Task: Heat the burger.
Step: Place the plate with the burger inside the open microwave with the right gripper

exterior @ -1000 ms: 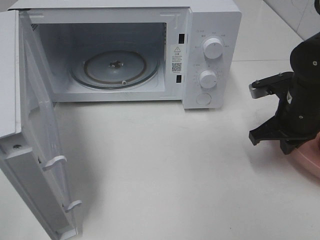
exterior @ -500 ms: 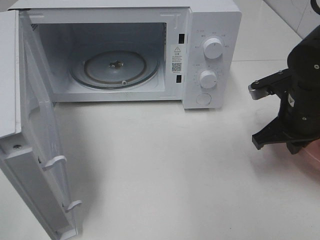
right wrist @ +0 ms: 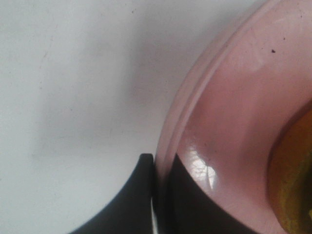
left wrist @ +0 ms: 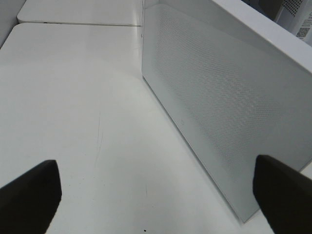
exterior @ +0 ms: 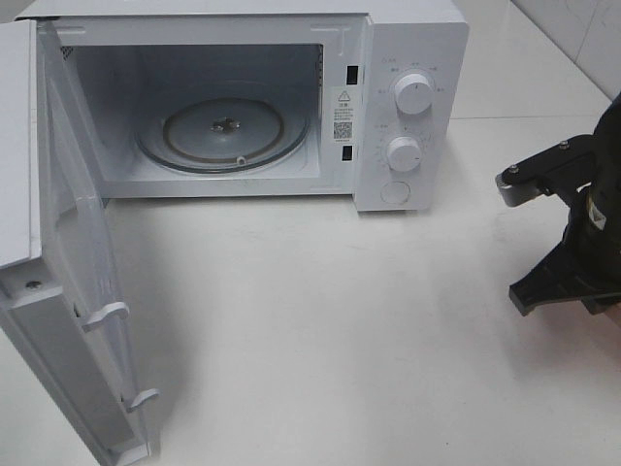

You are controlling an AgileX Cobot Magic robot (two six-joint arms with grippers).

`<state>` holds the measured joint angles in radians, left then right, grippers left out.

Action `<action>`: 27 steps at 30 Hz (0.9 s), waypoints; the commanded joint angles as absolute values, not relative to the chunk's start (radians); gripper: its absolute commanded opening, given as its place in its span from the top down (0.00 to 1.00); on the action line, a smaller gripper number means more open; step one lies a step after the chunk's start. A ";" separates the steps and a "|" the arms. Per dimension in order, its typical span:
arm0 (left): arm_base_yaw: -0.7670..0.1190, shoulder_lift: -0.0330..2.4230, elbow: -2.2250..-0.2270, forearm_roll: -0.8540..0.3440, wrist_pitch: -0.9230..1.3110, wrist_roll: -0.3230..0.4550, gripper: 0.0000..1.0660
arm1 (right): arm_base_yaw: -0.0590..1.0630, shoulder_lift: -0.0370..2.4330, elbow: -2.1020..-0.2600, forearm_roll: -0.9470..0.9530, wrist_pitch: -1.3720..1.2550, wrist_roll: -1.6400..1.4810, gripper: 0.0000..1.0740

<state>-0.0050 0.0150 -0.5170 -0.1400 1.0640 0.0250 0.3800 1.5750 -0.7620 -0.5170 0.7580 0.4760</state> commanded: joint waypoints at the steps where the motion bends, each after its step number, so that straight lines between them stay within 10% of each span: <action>1: 0.000 0.012 -0.516 -0.142 1.068 0.027 0.07 | 0.397 1.547 -0.746 -0.569 0.799 0.487 1.00; 27: 0.000 0.012 -0.516 -0.142 1.068 0.027 0.07 | 0.612 1.394 -0.645 -0.579 0.908 0.495 1.00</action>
<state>-0.0050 0.0150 -0.5170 -0.1400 1.0640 0.0250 0.6090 1.4070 -0.6460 -0.5230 0.8690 0.4940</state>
